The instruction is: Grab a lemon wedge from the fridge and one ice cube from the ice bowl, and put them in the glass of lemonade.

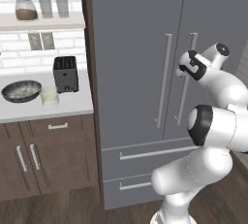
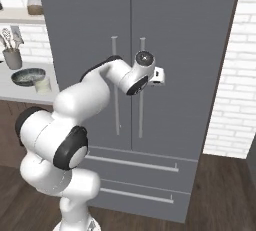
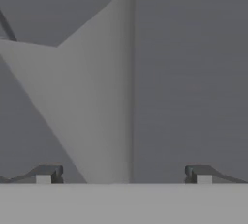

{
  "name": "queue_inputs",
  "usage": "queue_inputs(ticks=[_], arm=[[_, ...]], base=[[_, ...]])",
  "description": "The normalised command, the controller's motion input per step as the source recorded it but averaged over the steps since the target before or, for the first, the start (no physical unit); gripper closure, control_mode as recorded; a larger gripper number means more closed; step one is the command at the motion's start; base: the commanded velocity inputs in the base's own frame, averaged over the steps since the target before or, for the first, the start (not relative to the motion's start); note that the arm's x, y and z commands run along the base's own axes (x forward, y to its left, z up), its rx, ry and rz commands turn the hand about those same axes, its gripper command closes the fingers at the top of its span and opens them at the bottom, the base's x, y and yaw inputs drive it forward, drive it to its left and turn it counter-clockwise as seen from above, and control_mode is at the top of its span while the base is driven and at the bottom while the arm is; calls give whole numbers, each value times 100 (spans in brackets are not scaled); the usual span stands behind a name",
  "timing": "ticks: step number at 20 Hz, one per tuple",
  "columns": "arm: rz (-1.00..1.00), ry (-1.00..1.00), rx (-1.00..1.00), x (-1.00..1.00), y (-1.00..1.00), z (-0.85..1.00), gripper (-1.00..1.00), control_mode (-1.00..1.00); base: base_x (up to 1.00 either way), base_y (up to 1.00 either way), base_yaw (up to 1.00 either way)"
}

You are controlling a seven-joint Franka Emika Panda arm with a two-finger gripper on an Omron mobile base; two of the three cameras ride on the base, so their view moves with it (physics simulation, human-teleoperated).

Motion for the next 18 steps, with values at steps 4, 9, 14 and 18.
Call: queue_inputs(ticks=[4, 9, 14, 18], arm=[[0, 0, 0, 7, 4, 0, 100, -100], [0, 0, 0, 6, 3, 0, 100, -100], [-6, -10, 0, -6, -12, -10, 100, -100], [-17, -16, 0, -27, -59, -18, 100, -100]], base=[[0, 0, 0], [0, 0, 0], [0, 0, 0], [0, 0, 0]])
